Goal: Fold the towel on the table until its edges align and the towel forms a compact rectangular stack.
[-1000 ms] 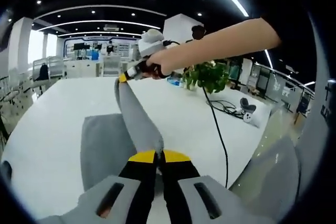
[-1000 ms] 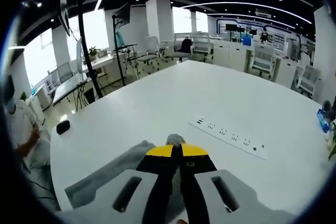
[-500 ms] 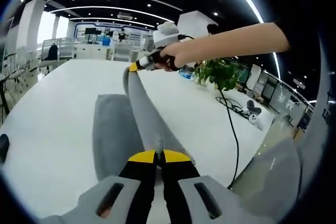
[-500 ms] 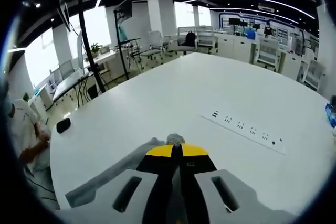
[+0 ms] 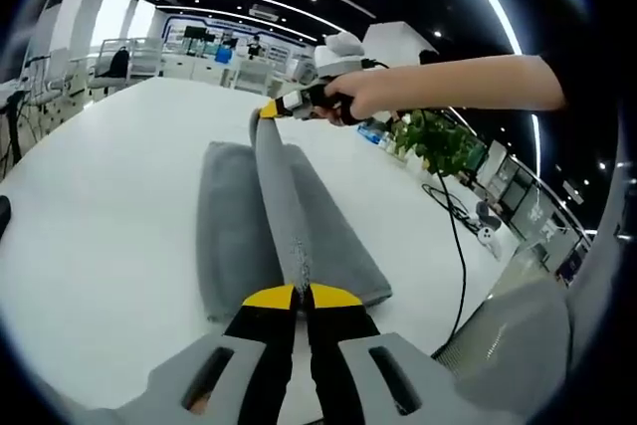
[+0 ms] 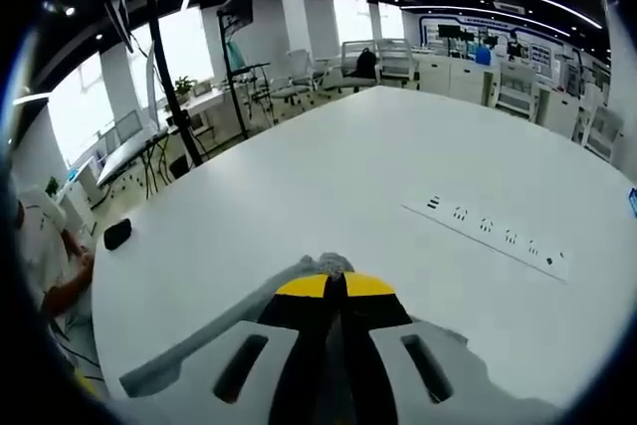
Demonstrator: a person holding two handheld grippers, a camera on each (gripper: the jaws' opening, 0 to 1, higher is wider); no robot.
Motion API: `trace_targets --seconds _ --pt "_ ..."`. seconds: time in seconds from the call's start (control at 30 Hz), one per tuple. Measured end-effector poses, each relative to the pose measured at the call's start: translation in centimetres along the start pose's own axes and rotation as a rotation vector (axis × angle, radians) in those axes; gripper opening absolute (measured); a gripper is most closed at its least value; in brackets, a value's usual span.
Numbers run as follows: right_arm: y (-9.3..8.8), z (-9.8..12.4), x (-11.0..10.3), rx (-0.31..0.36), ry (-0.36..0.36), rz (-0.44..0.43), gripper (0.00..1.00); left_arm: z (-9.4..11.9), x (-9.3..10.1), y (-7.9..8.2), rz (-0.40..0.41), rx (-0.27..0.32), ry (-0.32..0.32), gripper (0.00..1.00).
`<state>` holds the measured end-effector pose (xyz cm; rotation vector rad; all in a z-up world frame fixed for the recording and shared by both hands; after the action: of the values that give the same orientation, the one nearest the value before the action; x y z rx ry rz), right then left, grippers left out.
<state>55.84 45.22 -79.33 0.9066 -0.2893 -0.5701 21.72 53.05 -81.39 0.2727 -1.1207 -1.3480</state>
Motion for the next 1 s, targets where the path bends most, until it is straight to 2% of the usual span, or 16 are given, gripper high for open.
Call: trace_targets --seconds 0.23,0.3,0.47,0.7,0.8,1.0 --pt "-0.4 -1.9 -1.1 -0.012 0.024 0.002 0.02 -0.2 -1.4 -0.9 0.036 -0.04 0.019 0.04" --pt "-0.5 -1.6 -1.5 -0.016 0.029 -0.003 0.02 -0.2 -1.7 -1.1 0.042 -0.05 0.022 0.04" --pt "-0.6 -2.8 -1.5 -0.017 0.047 0.009 0.03 0.0 -2.0 -1.3 0.052 -0.067 0.028 0.05" --pt "-0.8 -2.7 -1.7 -0.009 0.073 0.022 0.05 0.0 -2.6 -1.4 0.054 -0.085 0.041 0.05" --pt "-0.7 -2.8 -1.3 -0.005 0.071 0.026 0.07 -0.1 -2.6 -1.6 0.03 -0.112 0.071 0.03" --pt "-0.1 -2.4 -0.8 0.009 0.075 0.034 0.08 0.4 -2.6 -1.2 0.044 -0.103 0.082 0.03"
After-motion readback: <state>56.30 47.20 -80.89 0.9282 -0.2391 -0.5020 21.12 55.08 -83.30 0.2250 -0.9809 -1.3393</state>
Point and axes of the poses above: the point that each gripper's makers call its tool centre point, and the gripper's own axes: z roughly backward along the fingers, x roughly to its right, y roughly out of its top, the point moved 8 cm from there along z, roughly backward along the fingers, and after that the axes turned 9 degrees about z, right-handed, at the moved point
